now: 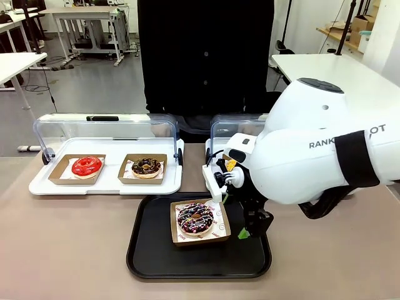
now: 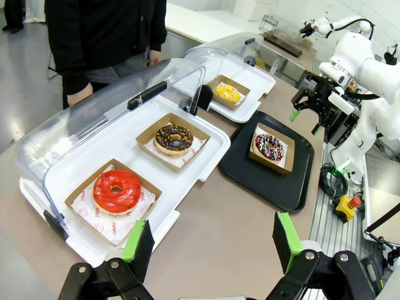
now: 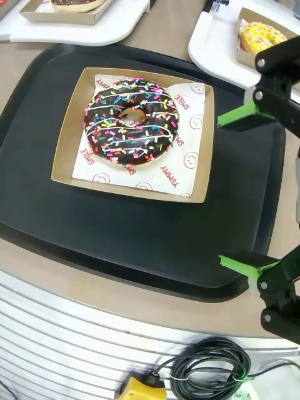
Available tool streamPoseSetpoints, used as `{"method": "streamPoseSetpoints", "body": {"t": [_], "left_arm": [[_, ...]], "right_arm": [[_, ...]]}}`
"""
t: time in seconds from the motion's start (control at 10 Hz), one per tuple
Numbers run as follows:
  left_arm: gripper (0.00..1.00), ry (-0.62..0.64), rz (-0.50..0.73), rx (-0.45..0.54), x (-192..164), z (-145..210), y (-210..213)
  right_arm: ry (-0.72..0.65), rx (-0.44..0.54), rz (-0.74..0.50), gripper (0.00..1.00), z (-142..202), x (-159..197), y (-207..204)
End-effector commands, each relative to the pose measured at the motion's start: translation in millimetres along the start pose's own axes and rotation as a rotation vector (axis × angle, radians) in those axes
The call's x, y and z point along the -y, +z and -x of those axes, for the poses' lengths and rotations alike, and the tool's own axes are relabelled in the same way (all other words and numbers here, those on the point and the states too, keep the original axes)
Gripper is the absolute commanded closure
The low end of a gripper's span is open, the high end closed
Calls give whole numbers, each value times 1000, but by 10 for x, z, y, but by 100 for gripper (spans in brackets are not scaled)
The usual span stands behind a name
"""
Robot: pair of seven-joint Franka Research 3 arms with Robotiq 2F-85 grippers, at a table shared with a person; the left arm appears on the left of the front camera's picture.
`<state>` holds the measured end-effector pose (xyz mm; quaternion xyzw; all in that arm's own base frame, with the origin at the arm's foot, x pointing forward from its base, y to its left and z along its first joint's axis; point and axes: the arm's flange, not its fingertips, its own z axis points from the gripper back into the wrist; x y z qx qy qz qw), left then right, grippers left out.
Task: Move the fourth donut from the left to the tray.
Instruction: Pick up the Paper togo box containing the Donut indicated by the person and place it on the Handle tray.
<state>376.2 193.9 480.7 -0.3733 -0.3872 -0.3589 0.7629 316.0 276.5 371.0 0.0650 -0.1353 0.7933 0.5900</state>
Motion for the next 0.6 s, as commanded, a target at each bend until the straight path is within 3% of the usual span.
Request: {"method": "streamPoseSetpoints", "body": {"t": [0.0, 0.5], "left_arm": [[0, -21, 5, 32, -10, -22, 1], [0, -21, 5, 32, -10, -22, 1]], "right_arm": [[-13, 0, 17, 0, -38, 3, -7], [-13, 0, 17, 0, -38, 3, -7]]}}
